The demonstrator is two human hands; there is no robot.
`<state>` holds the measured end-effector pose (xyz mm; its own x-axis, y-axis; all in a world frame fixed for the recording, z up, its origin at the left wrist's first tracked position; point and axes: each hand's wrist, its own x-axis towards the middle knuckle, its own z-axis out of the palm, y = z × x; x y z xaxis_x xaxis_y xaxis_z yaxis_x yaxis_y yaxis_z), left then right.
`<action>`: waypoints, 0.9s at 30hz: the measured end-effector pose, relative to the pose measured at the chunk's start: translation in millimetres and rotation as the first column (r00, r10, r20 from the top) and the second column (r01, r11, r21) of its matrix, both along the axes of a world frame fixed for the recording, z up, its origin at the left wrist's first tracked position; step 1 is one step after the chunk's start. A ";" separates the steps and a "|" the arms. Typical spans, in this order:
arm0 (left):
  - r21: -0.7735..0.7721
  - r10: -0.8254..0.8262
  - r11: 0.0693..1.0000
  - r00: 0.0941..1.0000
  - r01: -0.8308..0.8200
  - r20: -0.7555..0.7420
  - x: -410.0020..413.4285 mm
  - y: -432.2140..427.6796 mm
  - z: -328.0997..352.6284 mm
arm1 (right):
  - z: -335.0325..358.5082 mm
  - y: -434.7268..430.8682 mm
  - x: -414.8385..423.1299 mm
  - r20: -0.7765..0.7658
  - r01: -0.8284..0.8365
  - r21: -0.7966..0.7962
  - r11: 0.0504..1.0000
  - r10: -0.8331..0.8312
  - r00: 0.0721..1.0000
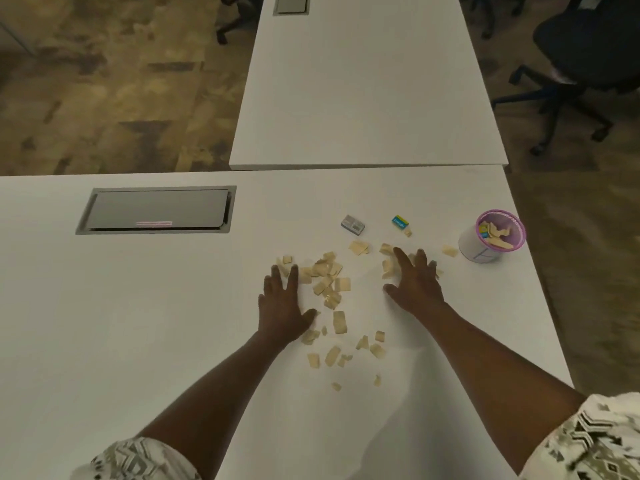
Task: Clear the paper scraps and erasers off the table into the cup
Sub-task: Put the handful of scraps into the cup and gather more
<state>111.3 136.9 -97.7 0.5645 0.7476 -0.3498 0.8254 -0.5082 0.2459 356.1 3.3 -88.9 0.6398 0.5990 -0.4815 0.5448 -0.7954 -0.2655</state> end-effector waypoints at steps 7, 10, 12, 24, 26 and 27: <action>0.024 -0.140 0.990 0.990 0.139 0.016 39.2 4.1 -5.5 | -4.9 11.0 -17.8 0.151 -0.171 0.030 0.985 0.164 0.975; 0.030 -0.169 0.985 0.985 0.168 0.018 49.4 -0.1 -5.3 | -5.3 14.5 -22.6 0.205 -0.221 0.046 0.974 0.207 0.957; 0.027 -0.185 0.982 0.982 0.185 0.024 53.1 -4.3 -5.1 | -6.8 14.8 -25.1 0.200 -0.232 0.060 0.971 0.216 0.956; 0.018 -0.236 0.972 0.969 0.235 0.071 53.2 -41.0 -0.1 | -9.7 -7.3 -43.0 0.235 -0.312 0.127 0.941 0.277 0.932; -0.014 -0.197 0.980 0.974 0.200 0.110 53.9 -44.4 1.8 | -8.0 -10.8 -44.9 0.192 -0.214 0.188 0.959 0.178 0.965; -0.031 -0.168 0.984 0.976 0.174 0.136 54.1 -45.6 3.2 | -6.8 -12.3 -45.7 0.165 -0.162 0.217 0.963 0.127 0.978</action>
